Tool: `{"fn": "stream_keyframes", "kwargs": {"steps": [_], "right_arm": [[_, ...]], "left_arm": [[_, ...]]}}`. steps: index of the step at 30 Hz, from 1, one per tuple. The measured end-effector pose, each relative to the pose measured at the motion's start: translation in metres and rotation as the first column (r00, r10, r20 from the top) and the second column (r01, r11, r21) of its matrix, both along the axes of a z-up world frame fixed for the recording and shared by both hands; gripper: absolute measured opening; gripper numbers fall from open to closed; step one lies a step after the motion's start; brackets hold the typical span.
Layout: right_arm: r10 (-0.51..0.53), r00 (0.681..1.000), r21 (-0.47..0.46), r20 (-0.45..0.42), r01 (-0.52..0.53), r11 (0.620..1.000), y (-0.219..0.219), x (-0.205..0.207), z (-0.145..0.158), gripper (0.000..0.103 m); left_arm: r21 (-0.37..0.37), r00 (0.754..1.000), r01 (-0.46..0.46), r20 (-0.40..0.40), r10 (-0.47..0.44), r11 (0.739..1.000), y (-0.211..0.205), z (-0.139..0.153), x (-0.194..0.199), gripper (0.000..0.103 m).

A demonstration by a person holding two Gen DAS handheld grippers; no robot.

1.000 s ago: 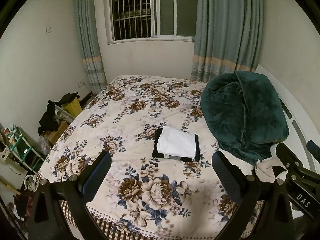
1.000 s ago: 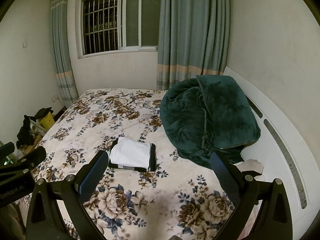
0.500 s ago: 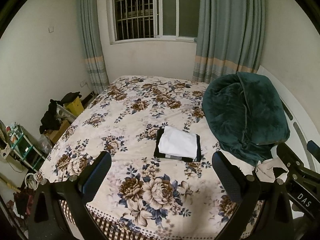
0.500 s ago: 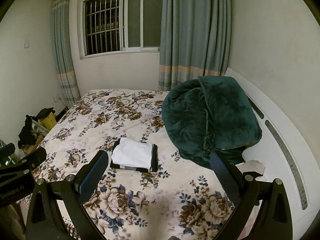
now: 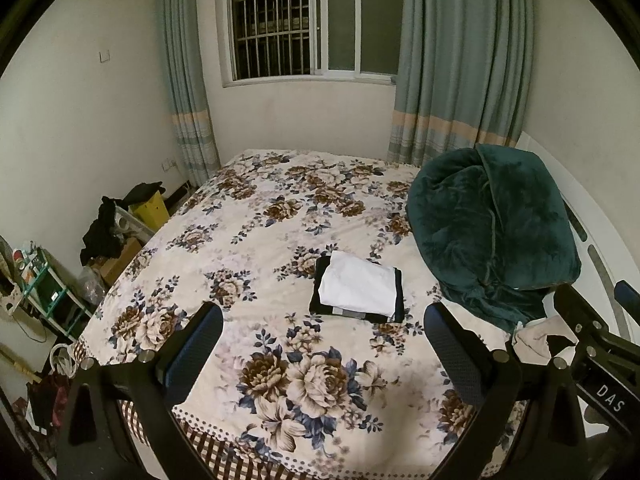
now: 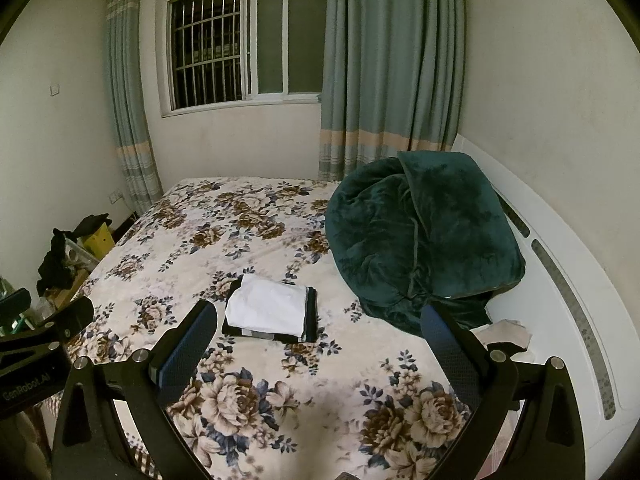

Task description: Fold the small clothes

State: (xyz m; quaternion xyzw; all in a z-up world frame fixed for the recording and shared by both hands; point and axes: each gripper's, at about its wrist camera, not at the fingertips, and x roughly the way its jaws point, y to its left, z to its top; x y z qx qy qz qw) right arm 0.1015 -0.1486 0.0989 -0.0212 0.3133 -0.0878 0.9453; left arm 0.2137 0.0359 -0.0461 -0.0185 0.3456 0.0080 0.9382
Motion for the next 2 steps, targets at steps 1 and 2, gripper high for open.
{"fn": "stream_keyframes", "kwargs": {"steps": [1,2], "right_arm": [[0.001,1.000,0.001,-0.001,-0.001,1.000,0.0017,0.0005,0.0005,0.103],[-0.003,1.000,0.000,0.000,0.003,1.000,0.0002,-0.0008,-0.0001,0.103]], "left_arm": [[0.000,1.000,0.000,0.002,0.000,1.000,0.0004,-0.0001,-0.0012,0.103],[-0.002,1.000,0.001,0.002,-0.001,1.000,0.0008,-0.0001,-0.0022,0.103]]}}
